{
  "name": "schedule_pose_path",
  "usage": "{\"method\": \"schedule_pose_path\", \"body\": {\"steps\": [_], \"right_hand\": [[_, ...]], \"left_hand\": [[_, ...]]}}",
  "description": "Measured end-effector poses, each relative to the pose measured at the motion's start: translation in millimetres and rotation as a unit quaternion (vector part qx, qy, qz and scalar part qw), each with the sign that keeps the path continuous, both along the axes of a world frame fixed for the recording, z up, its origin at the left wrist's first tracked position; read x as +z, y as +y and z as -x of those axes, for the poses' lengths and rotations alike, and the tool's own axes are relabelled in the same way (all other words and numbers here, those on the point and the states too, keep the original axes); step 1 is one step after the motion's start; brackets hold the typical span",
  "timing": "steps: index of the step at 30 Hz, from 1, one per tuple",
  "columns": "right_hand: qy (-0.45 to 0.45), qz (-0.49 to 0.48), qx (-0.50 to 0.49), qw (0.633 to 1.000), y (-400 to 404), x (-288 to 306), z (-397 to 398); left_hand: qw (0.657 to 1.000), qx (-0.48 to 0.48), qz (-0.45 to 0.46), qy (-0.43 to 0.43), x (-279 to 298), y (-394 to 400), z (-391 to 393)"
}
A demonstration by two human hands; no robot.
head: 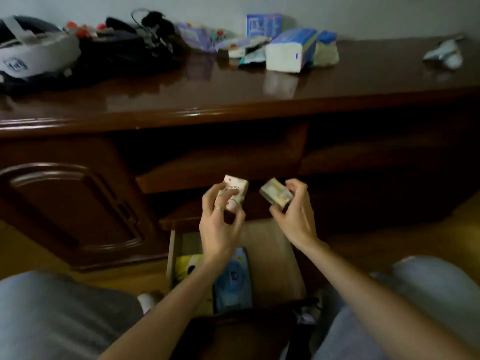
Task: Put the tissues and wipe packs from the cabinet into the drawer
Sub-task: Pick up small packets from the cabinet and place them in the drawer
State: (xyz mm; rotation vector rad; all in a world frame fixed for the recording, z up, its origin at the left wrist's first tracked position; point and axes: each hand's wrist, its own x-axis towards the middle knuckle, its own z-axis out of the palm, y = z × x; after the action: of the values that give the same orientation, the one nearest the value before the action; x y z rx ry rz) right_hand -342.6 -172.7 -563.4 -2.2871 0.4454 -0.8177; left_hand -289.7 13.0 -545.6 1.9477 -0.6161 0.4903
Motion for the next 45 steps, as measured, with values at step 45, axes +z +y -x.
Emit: {"method": "schedule_pose_path", "body": {"steps": [45], "right_hand": [[0.571,0.451,0.206,0.654,-10,-200,32]], "left_hand": [[0.733,-0.321,-0.358,0.481,-273,-23,23]]}}
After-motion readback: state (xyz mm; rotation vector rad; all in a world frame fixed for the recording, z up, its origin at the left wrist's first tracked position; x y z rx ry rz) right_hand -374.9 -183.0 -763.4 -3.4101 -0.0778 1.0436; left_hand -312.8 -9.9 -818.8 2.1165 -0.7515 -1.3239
